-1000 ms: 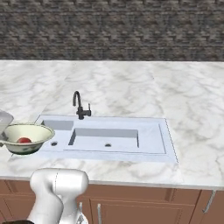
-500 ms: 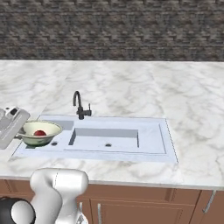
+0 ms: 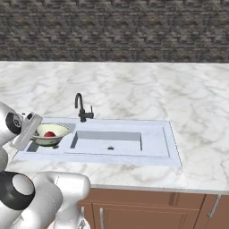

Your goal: Pick the peach from the cabinet and place it in the bowl. Then pick the bowl and place it in the sink. Then turn on the sink facuet.

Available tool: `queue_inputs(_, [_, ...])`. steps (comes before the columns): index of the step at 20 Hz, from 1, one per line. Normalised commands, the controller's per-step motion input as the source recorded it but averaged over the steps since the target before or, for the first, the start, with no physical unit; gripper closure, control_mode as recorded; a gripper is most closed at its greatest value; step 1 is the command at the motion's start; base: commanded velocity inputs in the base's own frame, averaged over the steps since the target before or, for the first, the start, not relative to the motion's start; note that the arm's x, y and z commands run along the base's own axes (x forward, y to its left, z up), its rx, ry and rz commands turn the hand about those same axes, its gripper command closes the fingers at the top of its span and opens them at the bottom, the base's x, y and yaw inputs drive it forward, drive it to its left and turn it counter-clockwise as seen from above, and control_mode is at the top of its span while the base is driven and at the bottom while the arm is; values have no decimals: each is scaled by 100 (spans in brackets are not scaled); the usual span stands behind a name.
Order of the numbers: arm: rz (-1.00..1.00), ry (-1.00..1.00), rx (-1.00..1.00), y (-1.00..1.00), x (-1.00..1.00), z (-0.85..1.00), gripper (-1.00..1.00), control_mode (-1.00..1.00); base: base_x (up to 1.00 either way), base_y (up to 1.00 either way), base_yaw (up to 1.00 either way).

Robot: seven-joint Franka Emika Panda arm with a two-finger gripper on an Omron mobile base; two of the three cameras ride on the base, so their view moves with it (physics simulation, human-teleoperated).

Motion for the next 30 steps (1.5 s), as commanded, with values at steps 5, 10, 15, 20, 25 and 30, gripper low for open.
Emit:
queue_inputs(5, [9, -12, 0, 0, 30, -41, 100, -100, 0, 0, 0])
queue_inputs(10, [3, -3, 0, 0, 7, -20, 100, -100, 0, 0, 0])
queue_inputs(15, [0, -1, 2, -1, 9, -11, 100, -100, 0, 0, 0])
queue_inputs(20, [0, -7, 0, 0, 20, -22, 100, -100, 0, 0, 0])
queue_inputs(25, [0, -9, 0, 0, 24, -25, 100, -100, 0, 0, 0])
queue_inputs(30, [0, -2, 1, 6, 11, -14, 100, -100, 0, 0, 0])
